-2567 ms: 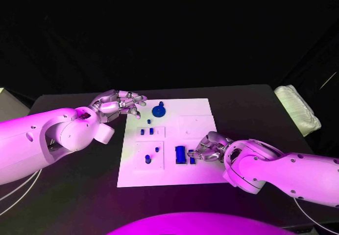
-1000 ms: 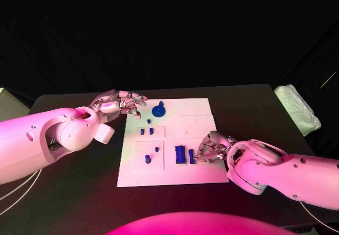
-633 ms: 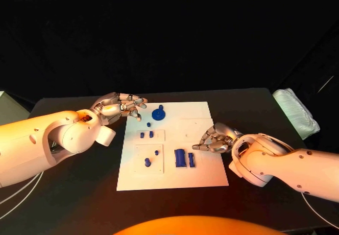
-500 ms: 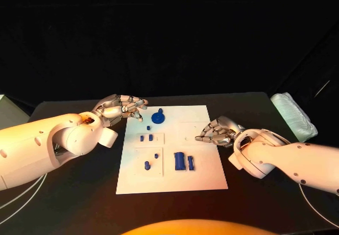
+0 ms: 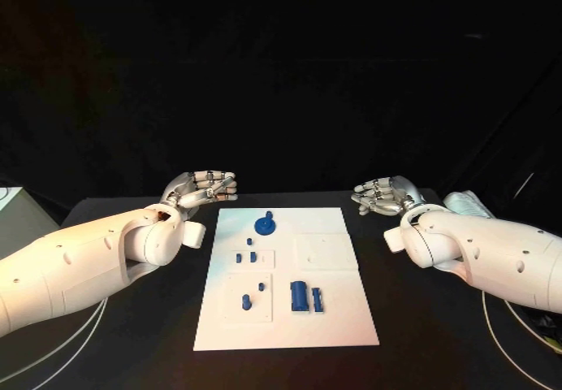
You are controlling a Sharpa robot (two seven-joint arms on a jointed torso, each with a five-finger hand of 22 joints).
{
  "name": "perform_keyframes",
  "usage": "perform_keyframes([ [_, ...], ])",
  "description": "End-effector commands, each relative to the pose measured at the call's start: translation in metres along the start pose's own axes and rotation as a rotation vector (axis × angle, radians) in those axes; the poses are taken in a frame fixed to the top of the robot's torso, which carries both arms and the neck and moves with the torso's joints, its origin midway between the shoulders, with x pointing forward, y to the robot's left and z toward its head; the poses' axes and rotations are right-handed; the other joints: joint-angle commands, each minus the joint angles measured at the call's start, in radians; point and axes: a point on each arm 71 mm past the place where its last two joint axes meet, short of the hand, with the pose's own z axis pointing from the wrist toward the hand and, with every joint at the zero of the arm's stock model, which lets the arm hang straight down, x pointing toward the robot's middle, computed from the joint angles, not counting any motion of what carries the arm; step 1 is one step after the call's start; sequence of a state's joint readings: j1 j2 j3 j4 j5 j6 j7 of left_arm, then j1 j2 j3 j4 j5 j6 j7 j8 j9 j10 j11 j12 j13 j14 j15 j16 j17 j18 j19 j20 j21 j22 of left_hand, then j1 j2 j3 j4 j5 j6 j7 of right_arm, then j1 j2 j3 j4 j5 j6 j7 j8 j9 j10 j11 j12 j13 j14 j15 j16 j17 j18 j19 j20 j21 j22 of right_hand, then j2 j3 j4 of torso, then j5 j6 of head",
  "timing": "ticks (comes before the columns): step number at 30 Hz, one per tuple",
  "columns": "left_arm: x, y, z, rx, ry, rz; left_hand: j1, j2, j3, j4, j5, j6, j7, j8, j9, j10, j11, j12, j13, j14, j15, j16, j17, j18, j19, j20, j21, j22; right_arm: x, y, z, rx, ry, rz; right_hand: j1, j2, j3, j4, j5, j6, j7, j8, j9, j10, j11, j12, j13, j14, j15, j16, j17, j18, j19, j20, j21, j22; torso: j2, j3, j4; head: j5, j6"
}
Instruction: Assemble the parts on the task board
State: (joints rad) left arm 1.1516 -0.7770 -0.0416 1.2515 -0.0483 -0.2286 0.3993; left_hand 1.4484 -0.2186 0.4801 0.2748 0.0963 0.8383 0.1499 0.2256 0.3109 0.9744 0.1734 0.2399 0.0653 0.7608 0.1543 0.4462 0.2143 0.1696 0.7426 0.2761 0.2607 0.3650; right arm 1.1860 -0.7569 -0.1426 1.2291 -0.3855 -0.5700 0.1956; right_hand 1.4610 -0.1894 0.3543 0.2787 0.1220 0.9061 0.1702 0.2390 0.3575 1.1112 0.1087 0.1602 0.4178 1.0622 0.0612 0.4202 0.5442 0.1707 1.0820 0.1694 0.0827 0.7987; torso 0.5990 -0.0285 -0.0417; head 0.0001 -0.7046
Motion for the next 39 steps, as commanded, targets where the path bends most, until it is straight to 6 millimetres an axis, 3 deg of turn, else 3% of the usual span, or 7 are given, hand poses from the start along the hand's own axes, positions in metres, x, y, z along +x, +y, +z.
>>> perform_keyframes([
  [1,-0.005,0.001,0.005,0.056,-0.072,-0.028,0.006,0.009,-0.011,0.0,-0.001,-0.006,0.002,-0.012,-0.017,0.016,-0.001,-0.063,-0.001,-0.003,0.0,-0.075,-0.01,0.009,0.006,0.01,-0.057,-0.049,0.005,0.006,0.004,-0.085,0.052,0.14,-0.014,-0.017,0.04,-0.007,-0.002,-0.002,0.007,-0.019,-0.013,-0.002,0.017,-0.048,-0.092,-0.013,0.018,-0.087,-0.051,0.009,-0.026,0.017,-0.021,-0.075,-0.014,0.005,-0.0001,0.009,0.017],
  [4,-0.004,0.004,0.009,0.056,-0.078,-0.031,0.007,0.014,-0.022,-0.001,-0.001,-0.004,0.0,-0.02,-0.031,0.021,-0.002,-0.106,-0.001,0.002,-0.001,-0.127,-0.018,0.007,0.012,0.012,-0.098,-0.086,0.01,0.009,0.006,-0.103,0.075,0.152,-0.039,-0.025,0.068,-0.03,-0.003,-0.005,0.015,-0.045,-0.027,-0.003,0.028,-0.084,-0.195,-0.015,0.035,-0.17,-0.109,0.013,-0.049,0.032,-0.021,-0.189,-0.014,0.008,-0.0018,0.016,0.028],
  [5,-0.002,0.005,0.007,0.013,-0.041,-0.006,-0.432,0.219,-0.48,-0.275,-0.096,-0.838,-0.15,-0.226,-0.311,-0.974,-0.173,-0.24,-0.065,-0.761,-0.154,-0.446,-0.214,-0.17,-0.743,-0.276,-0.261,-0.365,0.004,0.004,0.005,-0.035,0.014,0.065,-0.458,0.189,-0.354,-0.279,-0.122,-0.906,-0.17,-0.239,-0.357,-0.335,-0.109,-0.16,-0.418,-0.33,-0.061,-0.42,-0.544,-0.171,-0.353,-0.169,-0.083,-0.799,-0.009,0.0038,0.0,0.009,0.017],
  [14,0.013,0.008,0.0,0.019,-0.077,-0.004,-0.712,0.219,-0.48,-0.275,-0.096,-0.838,-0.15,-0.226,-0.311,-0.974,-0.173,-0.24,-0.065,-0.761,-0.154,-0.446,-0.214,-0.17,-0.743,-0.276,-0.261,-0.365,0.024,0.012,-0.009,-0.062,0.005,0.171,-0.742,0.189,-0.354,-0.279,-0.122,-0.906,-0.17,-0.239,-0.357,-1.111,-0.109,-0.16,-0.418,-1.062,-0.061,-0.42,-0.544,-0.171,-1.082,-0.169,-0.083,-0.799,-0.034,0.0169,0.0222,0.004,0.063],
  [15,0.016,0.008,-0.001,0.02,-0.085,-0.003,-0.748,0.219,-0.48,-0.275,-0.096,-0.838,-0.15,-0.226,-0.311,-0.974,-0.173,-0.24,-0.065,-0.761,-0.154,-0.446,-0.214,-0.17,-0.743,-0.276,-0.261,-0.365,0.029,0.014,-0.013,-0.067,0.002,0.196,-1.461,0.189,-0.354,-0.279,-0.122,-0.906,-0.17,-0.239,-0.357,-1.111,-0.109,-0.16,-0.418,-1.062,-0.061,-0.42,-0.544,-0.171,-1.082,-0.169,-0.083,-0.799,-0.038,0.0194,0.0264,0.003,0.072],
  [16,0.02,0.009,-0.003,0.022,-0.094,-0.002,-1.448,0.219,-0.48,-0.275,-0.096,-0.838,-0.15,-0.226,-0.311,-0.974,-0.173,-0.24,-0.065,-0.761,-0.154,-0.446,-0.214,-0.17,-0.743,-0.276,-0.261,-0.365,0.033,0.016,-0.017,-0.072,-0.001,0.221,-1.461,0.189,-0.354,-0.279,-0.122,-0.906,-0.17,-0.239,-0.357,-1.111,-0.109,-0.16,-0.418,-1.062,-0.061,-0.42,-0.544,-0.171,-1.082,-0.169,-0.083,-0.799,-0.042,0.0216,0.0301,0.002,0.08],
  [39,0.079,0.009,-0.044,0.036,-0.237,0.023,-1.448,0.219,-0.48,-0.275,-0.096,-0.838,-0.15,-0.226,-0.311,-0.974,-0.173,-0.24,-0.065,-0.761,-0.154,-0.446,-0.214,-0.17,-0.743,-0.276,-0.261,-0.365,0.071,0.042,-0.06,-0.089,-0.041,0.452,-1.461,0.189,-0.354,-0.279,-0.122,-0.906,-0.17,-0.239,-0.357,-1.111,-0.109,-0.16,-0.418,-1.062,-0.061,-0.42,-0.544,-0.171,-1.082,-0.169,-0.083,-0.799,-0.055,0.0285,0.0417,0.0,0.105],
])
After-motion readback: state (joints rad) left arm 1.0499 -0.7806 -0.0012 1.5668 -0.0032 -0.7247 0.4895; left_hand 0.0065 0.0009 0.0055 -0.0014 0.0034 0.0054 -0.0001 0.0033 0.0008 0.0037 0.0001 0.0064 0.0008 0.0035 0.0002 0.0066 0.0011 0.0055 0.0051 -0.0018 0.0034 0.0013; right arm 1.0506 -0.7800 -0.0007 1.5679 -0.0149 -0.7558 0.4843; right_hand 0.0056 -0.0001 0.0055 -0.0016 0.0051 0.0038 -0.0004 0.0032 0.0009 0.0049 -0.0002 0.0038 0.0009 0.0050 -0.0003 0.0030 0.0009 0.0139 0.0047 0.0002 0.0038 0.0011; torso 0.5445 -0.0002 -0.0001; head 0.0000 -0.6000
